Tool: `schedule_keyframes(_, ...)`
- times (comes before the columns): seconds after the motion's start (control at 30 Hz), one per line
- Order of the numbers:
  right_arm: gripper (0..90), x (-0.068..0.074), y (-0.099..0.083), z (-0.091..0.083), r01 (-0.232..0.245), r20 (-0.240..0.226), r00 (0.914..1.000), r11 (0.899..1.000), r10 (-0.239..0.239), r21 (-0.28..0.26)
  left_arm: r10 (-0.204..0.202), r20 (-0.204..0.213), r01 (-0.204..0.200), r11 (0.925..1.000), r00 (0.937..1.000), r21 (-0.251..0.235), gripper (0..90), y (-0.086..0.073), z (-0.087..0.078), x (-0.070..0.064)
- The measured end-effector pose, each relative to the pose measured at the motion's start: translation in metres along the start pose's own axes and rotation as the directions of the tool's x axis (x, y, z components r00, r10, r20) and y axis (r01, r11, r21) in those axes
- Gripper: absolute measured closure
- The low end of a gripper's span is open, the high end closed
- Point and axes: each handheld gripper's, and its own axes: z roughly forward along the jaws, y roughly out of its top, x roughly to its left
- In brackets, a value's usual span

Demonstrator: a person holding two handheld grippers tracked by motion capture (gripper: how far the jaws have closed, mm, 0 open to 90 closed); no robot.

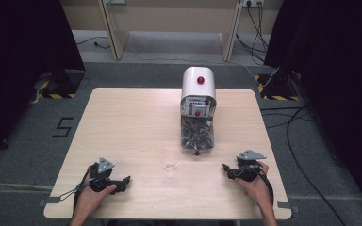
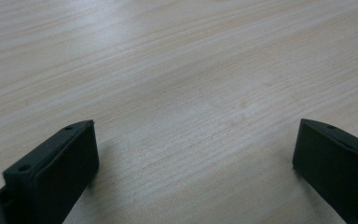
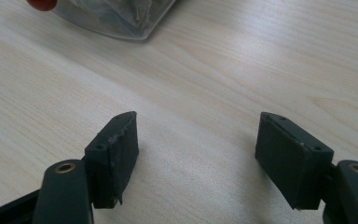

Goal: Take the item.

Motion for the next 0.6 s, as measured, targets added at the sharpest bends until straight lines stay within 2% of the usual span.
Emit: schedule_keyframes(0.6,32.2,-0.0002,0.0007,0.0005,0.002,0.000,1.0000,1.000,-0.002,-0.004,0.000,0.000,0.000,1.0000,1.0000,0.000,0.0,0.0000,0.0000,0.0000)
